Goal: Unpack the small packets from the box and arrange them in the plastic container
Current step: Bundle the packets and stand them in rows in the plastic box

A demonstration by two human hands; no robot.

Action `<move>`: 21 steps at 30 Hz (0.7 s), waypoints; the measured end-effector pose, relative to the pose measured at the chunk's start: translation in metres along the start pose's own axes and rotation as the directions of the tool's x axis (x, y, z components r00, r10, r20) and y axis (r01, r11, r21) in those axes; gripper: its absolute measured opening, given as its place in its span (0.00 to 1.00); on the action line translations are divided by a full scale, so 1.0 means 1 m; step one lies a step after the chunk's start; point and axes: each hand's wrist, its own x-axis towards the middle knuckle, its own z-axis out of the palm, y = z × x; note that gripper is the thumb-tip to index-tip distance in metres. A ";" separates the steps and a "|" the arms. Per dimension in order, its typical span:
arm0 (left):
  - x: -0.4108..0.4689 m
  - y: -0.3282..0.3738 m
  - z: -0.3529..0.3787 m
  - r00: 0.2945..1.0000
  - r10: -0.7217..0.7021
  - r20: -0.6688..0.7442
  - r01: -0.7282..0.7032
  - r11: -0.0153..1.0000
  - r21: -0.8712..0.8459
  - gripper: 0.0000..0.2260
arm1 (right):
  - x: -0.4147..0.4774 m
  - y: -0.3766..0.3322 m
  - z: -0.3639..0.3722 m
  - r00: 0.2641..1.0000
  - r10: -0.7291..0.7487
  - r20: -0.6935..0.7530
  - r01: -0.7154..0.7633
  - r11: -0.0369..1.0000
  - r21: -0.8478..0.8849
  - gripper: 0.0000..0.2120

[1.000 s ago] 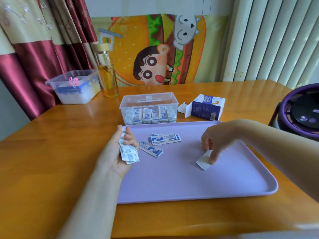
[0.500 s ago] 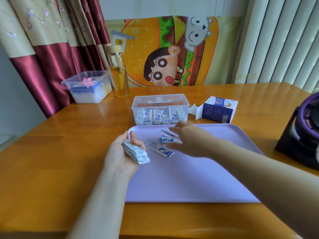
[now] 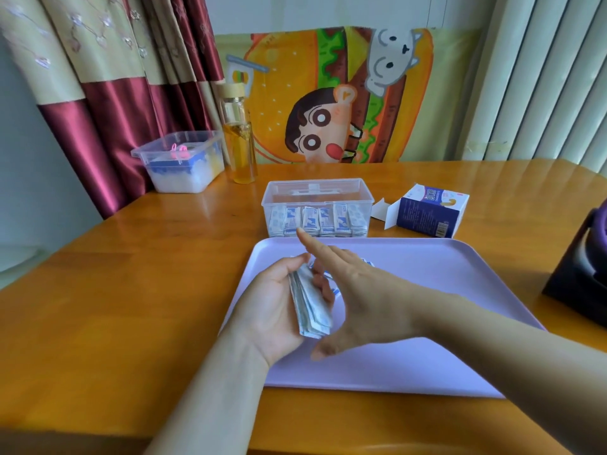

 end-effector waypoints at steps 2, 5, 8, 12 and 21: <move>-0.001 0.000 0.002 1.000 0.000 0.020 0.000 1.000 0.003 0.11 | 0.002 0.000 0.000 1.000 -0.002 -0.006 0.002 1.000 0.030 0.62; -0.002 0.000 0.005 1.000 0.020 0.018 -0.021 0.998 0.062 0.08 | 0.006 0.003 -0.004 0.998 -0.010 -0.067 0.018 0.993 0.119 0.60; -0.003 0.000 0.006 0.999 0.020 0.026 -0.022 0.996 0.087 0.06 | 0.005 0.001 -0.010 0.999 -0.043 -0.033 0.046 0.993 0.112 0.65; 0.000 0.001 0.007 0.998 0.001 0.060 -0.013 0.977 0.214 0.15 | 0.001 -0.010 -0.011 0.997 -0.076 0.002 0.076 0.996 0.051 0.68; -0.004 0.003 0.015 0.982 -0.010 0.187 -0.065 0.920 0.387 0.09 | 0.008 -0.003 -0.023 0.990 -0.084 -0.113 0.094 0.992 0.079 0.64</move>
